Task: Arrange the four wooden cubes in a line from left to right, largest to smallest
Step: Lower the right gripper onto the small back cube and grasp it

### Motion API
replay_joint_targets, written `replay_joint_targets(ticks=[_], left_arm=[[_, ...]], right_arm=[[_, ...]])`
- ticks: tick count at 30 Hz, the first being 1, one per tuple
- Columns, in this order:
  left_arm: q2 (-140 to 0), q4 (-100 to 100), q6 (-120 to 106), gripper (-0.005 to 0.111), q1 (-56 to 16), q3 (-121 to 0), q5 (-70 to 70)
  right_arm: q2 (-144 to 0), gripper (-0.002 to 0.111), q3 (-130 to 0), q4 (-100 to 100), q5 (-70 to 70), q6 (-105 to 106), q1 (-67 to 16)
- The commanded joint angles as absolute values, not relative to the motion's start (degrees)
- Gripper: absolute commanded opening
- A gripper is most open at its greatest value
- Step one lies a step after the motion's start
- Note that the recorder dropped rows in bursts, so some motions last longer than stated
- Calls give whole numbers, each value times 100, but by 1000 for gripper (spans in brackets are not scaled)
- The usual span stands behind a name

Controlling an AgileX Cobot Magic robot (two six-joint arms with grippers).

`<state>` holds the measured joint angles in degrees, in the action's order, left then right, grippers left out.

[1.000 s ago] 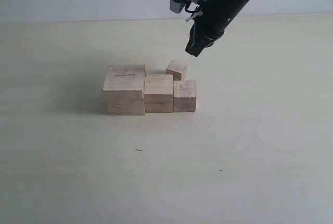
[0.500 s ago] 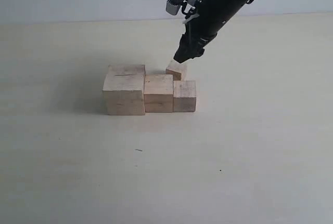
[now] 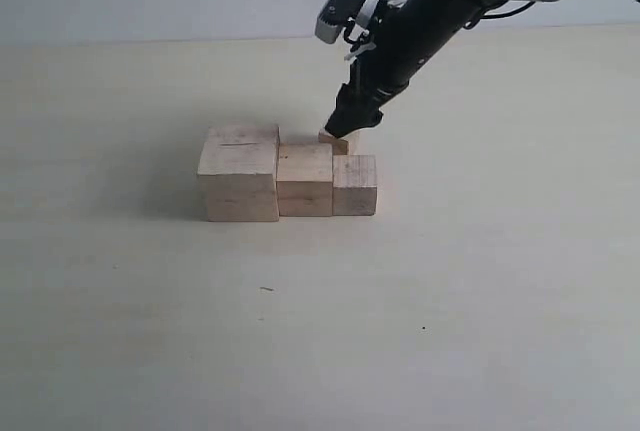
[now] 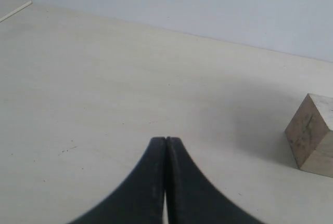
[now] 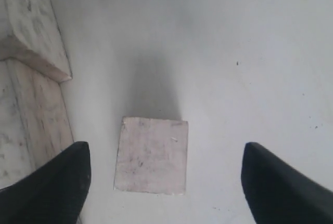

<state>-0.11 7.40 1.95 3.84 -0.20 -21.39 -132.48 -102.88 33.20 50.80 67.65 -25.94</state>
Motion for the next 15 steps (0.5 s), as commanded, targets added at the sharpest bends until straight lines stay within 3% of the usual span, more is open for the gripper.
replay_joint_targets(ticks=[1, 10, 15], left_arm=[[0, 745, 175, 0, 401, 0, -2103], [0, 745, 175, 0, 401, 0, -2103], [0, 745, 175, 0, 401, 0, -2103]], right_arm=[[-13406, 76, -10322, 3352, 4957, 6791, -2604], [-13497, 75, -10322, 3352, 4673, 6791, -2604], [-13557, 59, -10322, 3352, 4708, 6776, -2604]])
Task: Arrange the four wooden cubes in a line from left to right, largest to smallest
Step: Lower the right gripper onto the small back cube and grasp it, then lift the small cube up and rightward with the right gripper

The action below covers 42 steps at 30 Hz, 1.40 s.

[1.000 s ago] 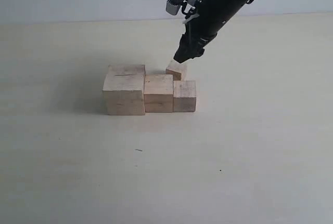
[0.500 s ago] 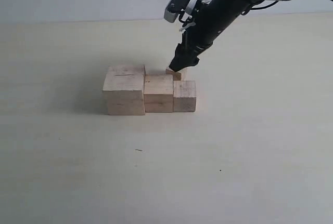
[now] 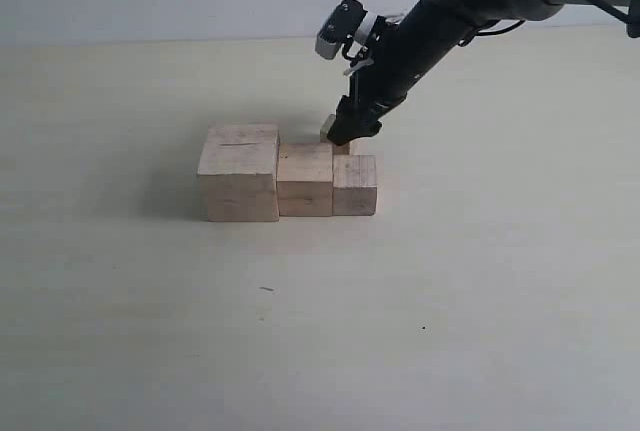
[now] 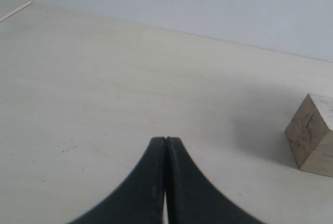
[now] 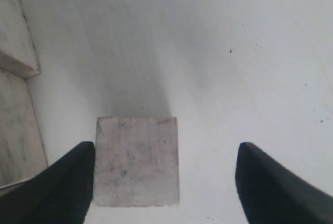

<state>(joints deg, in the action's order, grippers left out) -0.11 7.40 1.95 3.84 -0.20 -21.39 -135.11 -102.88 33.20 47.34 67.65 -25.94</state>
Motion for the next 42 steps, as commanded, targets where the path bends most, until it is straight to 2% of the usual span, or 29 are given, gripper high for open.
replay_joint_targets(ticks=[1, 9, 11, 13, 18, 19, 25, 30, 35, 42], left_arm=[[0, 745, 175, 0, 401, 0, -2103], [0, 745, 175, 0, 401, 0, -2103], [0, 745, 175, 0, 401, 0, -2103], [0, 745, 175, 0, 401, 0, -2103], [0, 745, 175, 0, 401, 0, -2103], [0, 745, 175, 0, 401, 0, -2103], [0, 745, 175, 0, 401, 0, -2103], [0, 745, 175, 0, 401, 0, -2103], [0, 745, 175, 0, 401, 0, -2103], [0, 745, 175, 0, 401, 0, -2103]], right_arm=[[-13573, 57, -10322, 3352, 4709, 6776, -2604], [-13636, 56, -10322, 3352, 4718, 6739, -2604], [-13636, 52, -10322, 3352, 4718, 6725, -2604], [-13636, 42, -10322, 3352, 4718, 6695, -2604], [-13486, 5, -10322, 3352, 4810, 6342, -2604], [-13422, 0, -10322, 3338, 4861, 6328, -2604], [-12831, 0, -10322, 2529, 5190, 6016, -2604], [-12283, 0, -10322, 1461, 6099, 5978, -2563], [-11981, 0, -10322, 1848, 6996, 6001, -2131], [-11966, 0, -10094, 3060, 6996, 6378, -1331]])
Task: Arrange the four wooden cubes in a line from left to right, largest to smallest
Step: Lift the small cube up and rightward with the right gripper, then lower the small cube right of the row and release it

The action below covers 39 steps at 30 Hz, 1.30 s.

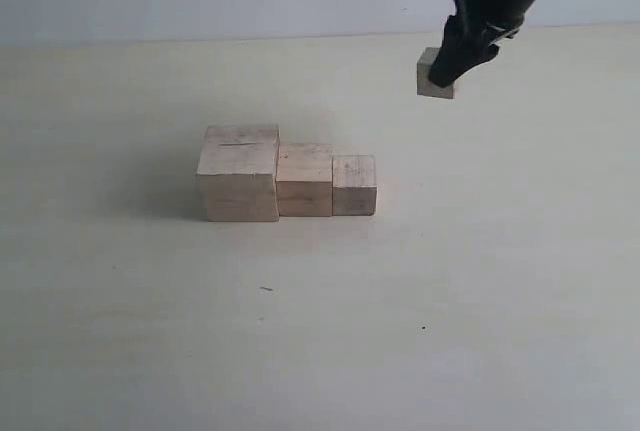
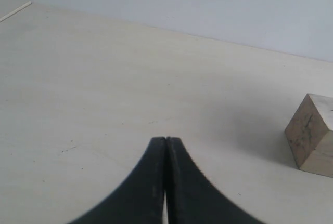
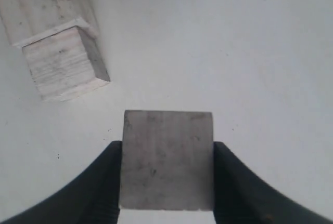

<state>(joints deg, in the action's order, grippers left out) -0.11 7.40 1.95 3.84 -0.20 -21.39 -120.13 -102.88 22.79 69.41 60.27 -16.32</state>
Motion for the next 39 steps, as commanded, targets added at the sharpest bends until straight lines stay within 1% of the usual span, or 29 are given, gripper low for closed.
replay_joint_targets(ticks=[1, 5, 9, 12, 21, 35, 37, 39], left_arm=[[0, 745, 175, 0, 401, 0, -2103], [0, 745, 175, 0, 401, 0, -2103], [0, 745, 175, 0, 401, 0, -2103], [0, 745, 175, 0, 401, 0, -2103], [0, 745, 175, 0, 401, 0, -2103], [0, 745, 175, 0, 401, 0, -2103], [0, 745, 175, 0, 401, 0, -2103], [0, 745, 175, 0, 401, 0, -2103]], right_arm=[[-11966, 0, -10012, 3258, 6996, 6640, -1331], [-11966, 0, -9442, 3754, 6996, 7803, -1579], [-11966, 0, -8957, 3158, 6996, 8445, -1803], [-11966, 0, -8886, 2639, 6996, 8445, -1820], [-11876, 0, -8886, 3123, 6996, 7888, -1869], [-12347, 0, -8886, 3356, 6602, 8549, -1869], [-12417, 1, -8886, 3480, 6602, 8549, -1869], [-12496, 6, -8886, 3558, 6586, 8549, -1869]])
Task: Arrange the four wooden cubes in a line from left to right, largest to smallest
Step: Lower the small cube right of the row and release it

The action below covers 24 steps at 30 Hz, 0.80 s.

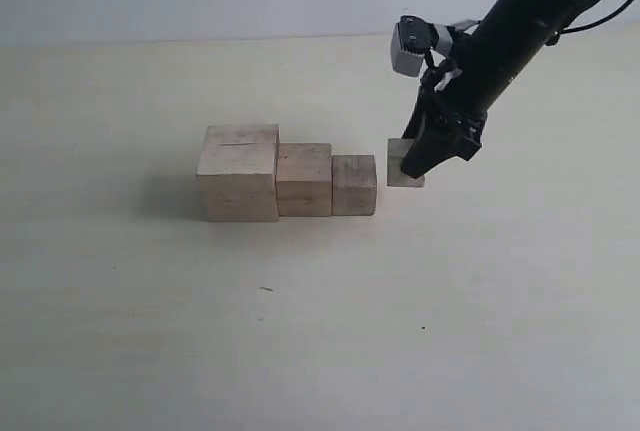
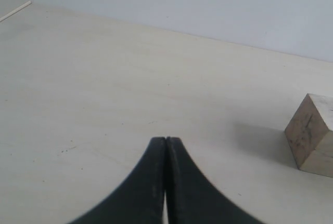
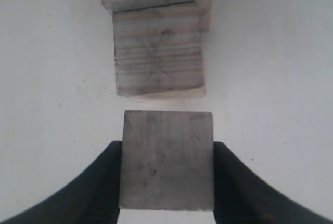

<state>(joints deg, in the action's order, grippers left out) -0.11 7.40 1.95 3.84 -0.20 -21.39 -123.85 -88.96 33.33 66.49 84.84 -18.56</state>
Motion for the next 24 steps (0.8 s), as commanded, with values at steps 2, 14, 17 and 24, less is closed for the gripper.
replay_joint_targets(ticks=[2, 14, 17, 24], left_arm=[[0, 745, 175, 0, 401, 0, -2103], [0, 745, 175, 0, 401, 0, -2078], [0, 745, 175, 0, 401, 0, -2078], [0, 745, 175, 0, 401, 0, -2078]], right_arm=[[-12588, 12, -8886, 3558, 6559, 8549, -1869], [-12682, 58, -8886, 3570, 6474, 8366, -1869], [-12682, 68, -8886, 3575, 6474, 8199, -1869], [-12508, 72, -8886, 3575, 6474, 8014, -1869]])
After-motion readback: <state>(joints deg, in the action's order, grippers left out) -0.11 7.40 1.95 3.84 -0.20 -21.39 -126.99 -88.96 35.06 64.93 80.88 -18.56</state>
